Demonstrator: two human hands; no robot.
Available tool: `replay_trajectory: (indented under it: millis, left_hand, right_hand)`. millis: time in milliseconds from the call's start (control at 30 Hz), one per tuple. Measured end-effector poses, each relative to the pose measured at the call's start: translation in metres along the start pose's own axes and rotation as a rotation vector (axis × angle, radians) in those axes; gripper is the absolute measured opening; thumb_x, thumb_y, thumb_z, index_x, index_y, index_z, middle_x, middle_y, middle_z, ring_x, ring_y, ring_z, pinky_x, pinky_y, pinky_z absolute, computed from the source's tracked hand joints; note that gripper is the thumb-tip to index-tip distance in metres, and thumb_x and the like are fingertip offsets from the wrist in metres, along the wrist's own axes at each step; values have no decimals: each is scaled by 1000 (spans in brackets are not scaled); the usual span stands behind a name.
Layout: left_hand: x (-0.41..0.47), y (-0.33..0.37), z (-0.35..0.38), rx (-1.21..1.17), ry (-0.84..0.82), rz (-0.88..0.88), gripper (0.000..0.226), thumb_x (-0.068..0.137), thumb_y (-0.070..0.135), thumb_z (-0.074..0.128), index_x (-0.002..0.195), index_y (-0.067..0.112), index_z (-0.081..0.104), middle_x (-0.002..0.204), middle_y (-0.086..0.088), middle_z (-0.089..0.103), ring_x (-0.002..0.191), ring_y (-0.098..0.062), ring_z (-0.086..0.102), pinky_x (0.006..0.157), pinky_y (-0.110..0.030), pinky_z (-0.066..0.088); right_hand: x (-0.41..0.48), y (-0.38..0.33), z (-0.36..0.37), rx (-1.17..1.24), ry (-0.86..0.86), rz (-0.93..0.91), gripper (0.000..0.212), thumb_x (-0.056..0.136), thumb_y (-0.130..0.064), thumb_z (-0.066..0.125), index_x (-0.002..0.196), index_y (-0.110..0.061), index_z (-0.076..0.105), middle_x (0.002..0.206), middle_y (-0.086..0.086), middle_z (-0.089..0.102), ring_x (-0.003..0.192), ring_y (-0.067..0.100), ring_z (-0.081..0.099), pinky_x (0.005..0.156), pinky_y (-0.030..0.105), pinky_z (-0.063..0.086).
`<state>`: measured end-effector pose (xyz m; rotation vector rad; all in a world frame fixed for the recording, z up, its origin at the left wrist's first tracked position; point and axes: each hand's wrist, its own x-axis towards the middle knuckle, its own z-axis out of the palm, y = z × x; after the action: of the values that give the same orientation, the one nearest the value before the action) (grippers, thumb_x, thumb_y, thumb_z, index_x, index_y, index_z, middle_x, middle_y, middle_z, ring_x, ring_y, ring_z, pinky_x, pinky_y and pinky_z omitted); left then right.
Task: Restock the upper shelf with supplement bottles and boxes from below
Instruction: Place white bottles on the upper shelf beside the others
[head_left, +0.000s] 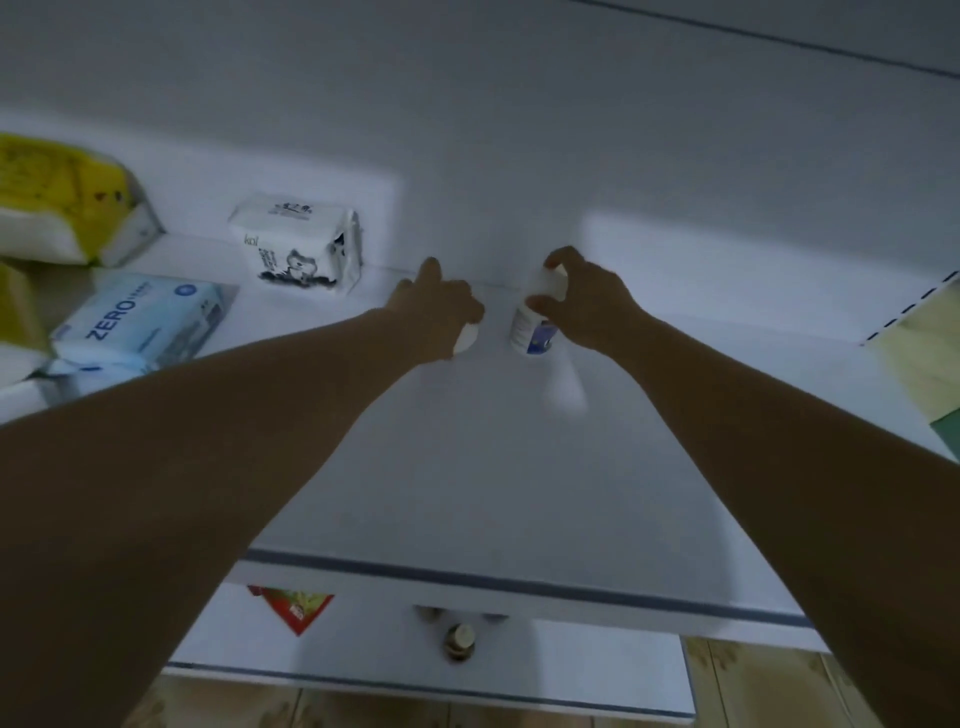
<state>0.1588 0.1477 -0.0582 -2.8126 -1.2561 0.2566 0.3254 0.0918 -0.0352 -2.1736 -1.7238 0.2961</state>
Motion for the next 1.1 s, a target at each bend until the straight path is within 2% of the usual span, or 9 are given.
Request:
replay_trajectory:
  millis: [200,300,400,467,567,700,767,933,1100]
  left_hand:
    - [-62,-1,-14,-568,-36,-116,57,70,58,70,118,29,61,122,1,61,120,-23,47,98,-32,35]
    - [-101,4,-27,-1106,-26,-170,54,78,58,61,102,9,61,94,-10,65,87,-24,60,68,-28,43]
    - [-139,15,-49,-1394,-86,-258,46,85,60,50,96,15,51,81,-13,58,66,-23,54,50,-21,33]
    - [-166,21,-68,-1537,-128,-244,53,74,71,52,89,21,47,76,-12,52,63,-23,48,51,-26,33]
    - [-203,29,-105,-1746,-146,-181,61,58,77,62,87,25,47,92,-15,56,86,-30,55,77,-46,44]
    - [-250,38,-151,-1897,-154,-81,72,72,65,61,120,14,45,124,-14,62,110,-30,64,96,-54,47]
    - [-275,44,-175,-1919,-147,-54,74,76,65,59,130,16,44,125,-13,62,112,-32,63,99,-55,45]
    - [-345,62,-244,-1937,44,-28,59,80,60,54,123,20,56,114,-13,69,91,-28,69,82,-40,58]
    - [-401,74,-299,-1893,86,105,42,90,51,48,119,25,63,108,-7,72,89,-22,71,78,-36,59]
  right_hand:
    - [-62,-21,-27,-33,-299,66,55,85,-35,66,132,-14,46,131,10,53,118,26,51,82,25,37]
    - [-99,-36,-50,115,-365,180,43,80,-39,71,110,-12,55,115,7,56,101,21,51,78,27,39]
    - [-137,-56,-79,462,-371,318,38,77,-39,73,96,-15,52,110,5,55,99,18,54,93,35,48]
    - [-162,-72,-99,587,-392,348,50,77,-39,73,111,-9,52,118,6,56,110,20,56,101,38,47]
    - [-197,-99,-129,772,-383,336,57,79,-38,72,120,-5,50,120,12,62,109,24,62,98,39,50]
    - [-243,-135,-166,925,-314,253,45,85,-42,63,115,-8,60,112,11,70,97,22,69,88,33,56]
    - [-264,-152,-185,943,-245,236,60,79,-57,62,116,-9,61,108,10,72,97,24,70,93,40,54]
    - [-309,-187,-234,1151,-172,157,40,89,-54,50,96,-17,64,79,4,74,69,19,71,71,34,60]
    - [-346,-217,-276,1215,-34,51,52,85,-59,54,113,-17,66,98,10,75,85,28,72,82,44,58]
